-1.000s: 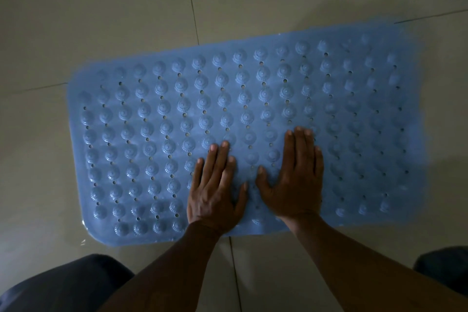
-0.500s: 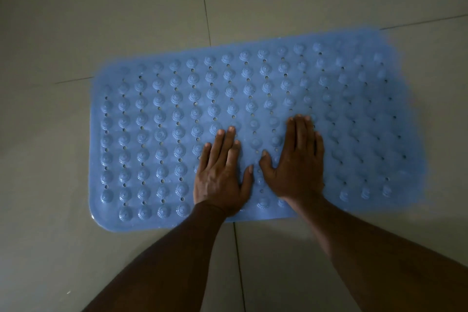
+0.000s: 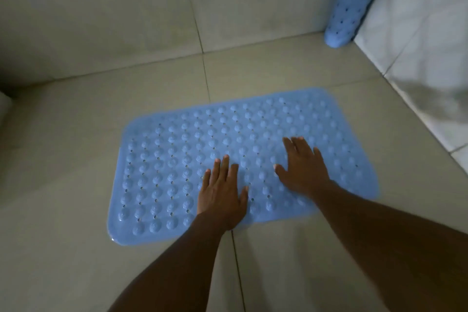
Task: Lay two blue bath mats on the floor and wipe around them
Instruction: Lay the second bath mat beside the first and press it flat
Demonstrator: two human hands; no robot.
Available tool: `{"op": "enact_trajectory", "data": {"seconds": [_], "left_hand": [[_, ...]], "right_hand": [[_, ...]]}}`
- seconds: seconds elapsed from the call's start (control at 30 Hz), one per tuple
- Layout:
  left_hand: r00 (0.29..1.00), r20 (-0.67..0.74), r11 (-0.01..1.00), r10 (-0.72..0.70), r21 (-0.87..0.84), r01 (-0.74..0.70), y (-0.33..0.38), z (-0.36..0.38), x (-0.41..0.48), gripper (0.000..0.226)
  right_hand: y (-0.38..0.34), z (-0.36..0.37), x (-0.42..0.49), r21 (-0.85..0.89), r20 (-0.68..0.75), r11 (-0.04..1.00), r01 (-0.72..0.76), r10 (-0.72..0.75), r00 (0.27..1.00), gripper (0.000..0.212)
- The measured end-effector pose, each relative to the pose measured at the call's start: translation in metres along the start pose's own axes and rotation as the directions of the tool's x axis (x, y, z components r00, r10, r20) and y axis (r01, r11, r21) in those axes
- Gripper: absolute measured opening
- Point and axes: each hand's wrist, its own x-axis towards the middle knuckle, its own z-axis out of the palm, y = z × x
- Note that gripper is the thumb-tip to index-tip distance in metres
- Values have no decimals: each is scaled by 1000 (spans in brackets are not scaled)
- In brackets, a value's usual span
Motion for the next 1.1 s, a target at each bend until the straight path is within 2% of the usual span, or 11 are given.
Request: {"op": "enact_trajectory", "data": {"seconds": [0.1,0.2,0.3,0.57,0.77,0.87,0.97,1.1], "left_hand": [[1000,12,1000,15,1,-15,7,-36,10,67],[999,-33,1000,19,-3,-19,30,-71,36,69],[994,-31,994,100,38,-99,67,-102,69,71],[978,38,978,204,46,-205,195,-186,157,81],[971,-10,964,241,115,-238,272,-286,191,84],[950,-65,945,305,144,-294,290,-325,218,85],[939,-145,942,311,176,-285,295,-351,259,86],[932,-156,940,327,158,-303,310,-343,323,85]], "right_hand": [[2,-43,24,62,54,996,-60,57,997,77],[13,-91,46,89,10,995,-34,33,999,77],[38,-140,66,105,-35,992,-71,75,997,75],[130,-287,104,-30,-95,995,-100,97,991,73],[169,-421,125,-31,-164,994,-101,94,982,68],[167,-452,149,-5,-207,998,-67,65,976,66],[161,-464,181,41,-265,999,5,6,964,63],[172,-449,225,148,-285,988,48,-4,958,60]]}}
